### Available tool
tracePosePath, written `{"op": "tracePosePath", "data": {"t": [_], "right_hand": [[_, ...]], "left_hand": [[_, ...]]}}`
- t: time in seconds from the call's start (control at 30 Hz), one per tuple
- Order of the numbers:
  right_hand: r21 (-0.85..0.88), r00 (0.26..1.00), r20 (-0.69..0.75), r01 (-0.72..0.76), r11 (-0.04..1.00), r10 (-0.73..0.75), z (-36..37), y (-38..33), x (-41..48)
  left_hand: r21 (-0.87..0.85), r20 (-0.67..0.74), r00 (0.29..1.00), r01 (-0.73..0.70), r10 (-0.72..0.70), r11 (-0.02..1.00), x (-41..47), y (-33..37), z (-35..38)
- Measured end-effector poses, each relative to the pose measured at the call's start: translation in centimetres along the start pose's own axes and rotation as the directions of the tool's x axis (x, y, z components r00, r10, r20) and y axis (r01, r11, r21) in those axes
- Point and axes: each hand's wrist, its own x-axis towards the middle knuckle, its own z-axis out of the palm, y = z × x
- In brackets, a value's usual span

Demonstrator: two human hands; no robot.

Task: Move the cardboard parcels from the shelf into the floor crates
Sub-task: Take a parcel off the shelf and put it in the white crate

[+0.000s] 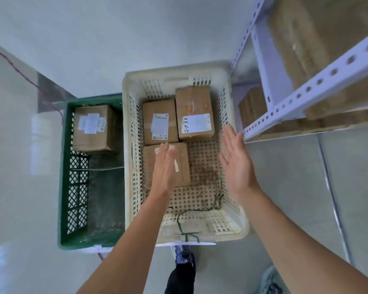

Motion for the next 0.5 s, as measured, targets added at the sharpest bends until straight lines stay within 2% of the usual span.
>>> {"op": "tracePosePath", "data": {"t": [0.2, 0.3, 0.5], "right_hand": [[0.077, 0.980, 0.073, 0.182, 0.980, -0.188, -3.1, -14.9, -11.0], [0.082, 0.957, 0.094, 0.266, 0.961, -0.273, -6.1, -21.4, -16.8], [0.097, 0.908, 0.075, 0.404, 0.909, -0.412, -15.4, -31.7, -27.4]], "left_hand": [[-0.091, 0.020, 0.978, -0.206, 0.209, 0.974, -14.2, 12.8, 3.4], [-0.138, 0.013, 0.947, -0.317, 0.322, 0.938, -21.3, 17.4, 5.7], [-0.190, 0.032, 0.893, -0.435, 0.449, 0.880, -34.1, 23.9, 12.5]]}}
